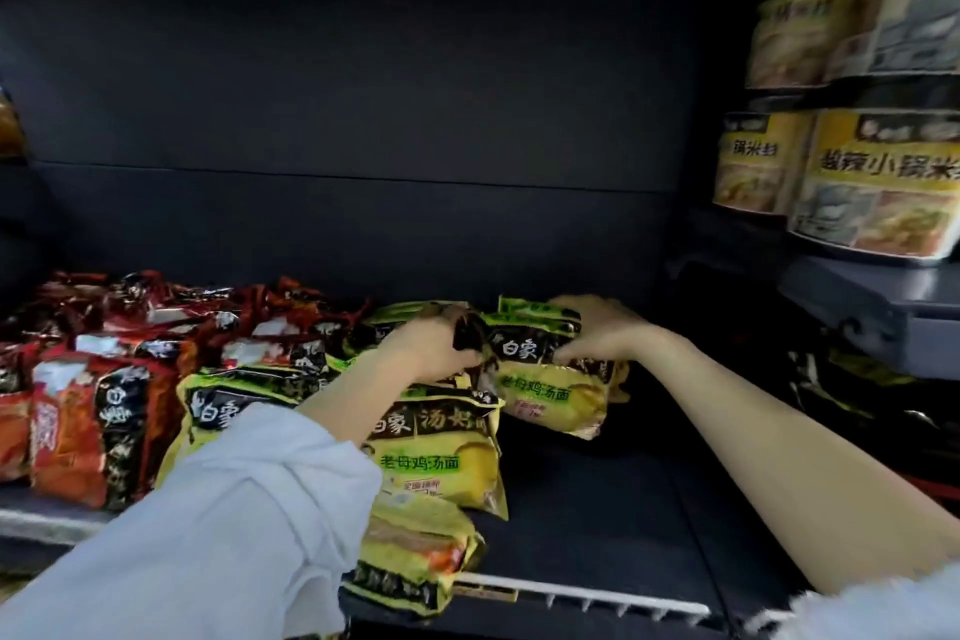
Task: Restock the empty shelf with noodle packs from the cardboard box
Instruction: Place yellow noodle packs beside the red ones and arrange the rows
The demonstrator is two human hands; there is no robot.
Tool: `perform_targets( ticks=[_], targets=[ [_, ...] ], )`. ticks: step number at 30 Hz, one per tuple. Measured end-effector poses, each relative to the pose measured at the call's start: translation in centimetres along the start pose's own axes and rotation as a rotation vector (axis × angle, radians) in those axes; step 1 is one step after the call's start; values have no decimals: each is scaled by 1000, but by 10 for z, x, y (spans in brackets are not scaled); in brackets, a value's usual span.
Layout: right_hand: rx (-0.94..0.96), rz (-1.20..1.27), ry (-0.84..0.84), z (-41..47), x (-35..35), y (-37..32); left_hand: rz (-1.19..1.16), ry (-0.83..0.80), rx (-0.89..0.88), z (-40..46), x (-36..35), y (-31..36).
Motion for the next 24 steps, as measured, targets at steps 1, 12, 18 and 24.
perform_targets(
  ticks=[1, 12, 18, 24],
  targets=[
    [3, 2, -44, 9, -10, 5, 0, -26, 5, 5, -4, -3],
    [67, -237, 197, 33, -62, 19, 115, -70, -31, 29, -24, -6],
    [52, -256, 72, 30, -49, 14, 60, -14, -44, 24, -20, -3],
    [50, -186, 157, -3, -42, -4, -21, 149, -106, 4, 7, 10]
  ],
)
Point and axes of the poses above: each hand's wrist, its own z-axis towards the middle knuckle, its own x-axis out of the back of the hand, y = z × x, the point moved 4 cm from there along z, towards the middle knuckle, and after that the axes turned 14 degrees about y, right-handed, at the moved point
